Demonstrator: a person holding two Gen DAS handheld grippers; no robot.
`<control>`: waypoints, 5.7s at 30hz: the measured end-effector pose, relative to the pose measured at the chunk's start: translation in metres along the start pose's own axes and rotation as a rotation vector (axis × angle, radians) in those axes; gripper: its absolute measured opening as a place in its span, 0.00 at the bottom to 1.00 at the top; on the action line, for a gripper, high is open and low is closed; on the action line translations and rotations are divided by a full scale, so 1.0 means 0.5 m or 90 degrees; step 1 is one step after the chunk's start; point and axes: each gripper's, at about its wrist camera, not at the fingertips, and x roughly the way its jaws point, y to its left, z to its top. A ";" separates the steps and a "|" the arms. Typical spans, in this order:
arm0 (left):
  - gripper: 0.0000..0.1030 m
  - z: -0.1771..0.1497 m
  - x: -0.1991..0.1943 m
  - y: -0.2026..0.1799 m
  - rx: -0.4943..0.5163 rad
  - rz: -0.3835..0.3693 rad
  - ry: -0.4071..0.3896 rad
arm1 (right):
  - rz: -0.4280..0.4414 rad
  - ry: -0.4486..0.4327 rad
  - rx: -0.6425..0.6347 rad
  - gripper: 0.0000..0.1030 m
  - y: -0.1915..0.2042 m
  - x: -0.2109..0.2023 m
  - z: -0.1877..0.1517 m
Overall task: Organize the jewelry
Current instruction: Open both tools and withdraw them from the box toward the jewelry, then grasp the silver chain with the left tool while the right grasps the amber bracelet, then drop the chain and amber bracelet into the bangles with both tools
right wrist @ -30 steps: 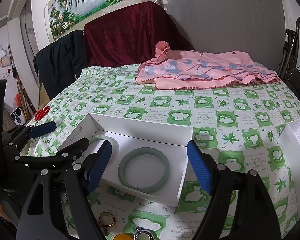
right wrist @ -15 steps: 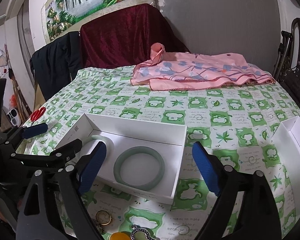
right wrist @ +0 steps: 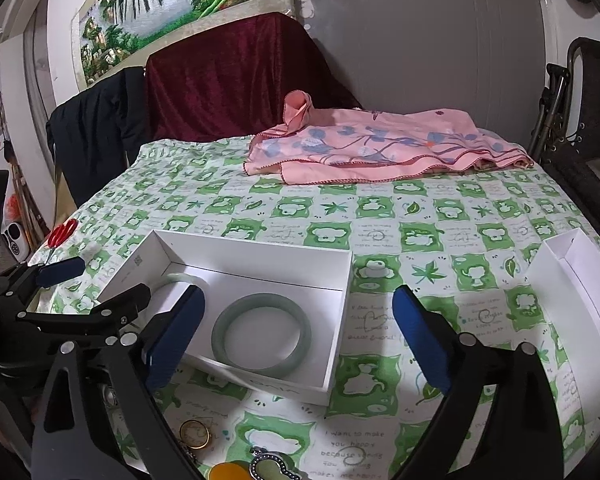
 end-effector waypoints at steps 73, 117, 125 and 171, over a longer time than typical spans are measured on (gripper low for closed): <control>0.19 -0.189 -0.109 0.071 -0.018 -0.063 0.103 | 0.064 0.052 -0.031 0.81 0.025 -0.199 -0.191; 0.47 -0.216 -0.141 0.079 -0.063 -0.129 0.104 | 0.144 0.086 0.035 0.18 -0.010 -0.176 -0.184; 0.21 -0.218 -0.149 0.069 -0.052 -0.125 0.095 | 0.144 0.086 0.037 0.18 -0.010 -0.175 -0.184; 0.34 0.038 0.001 0.021 -0.063 -0.165 0.028 | 0.149 0.063 0.101 0.26 -0.056 0.012 0.011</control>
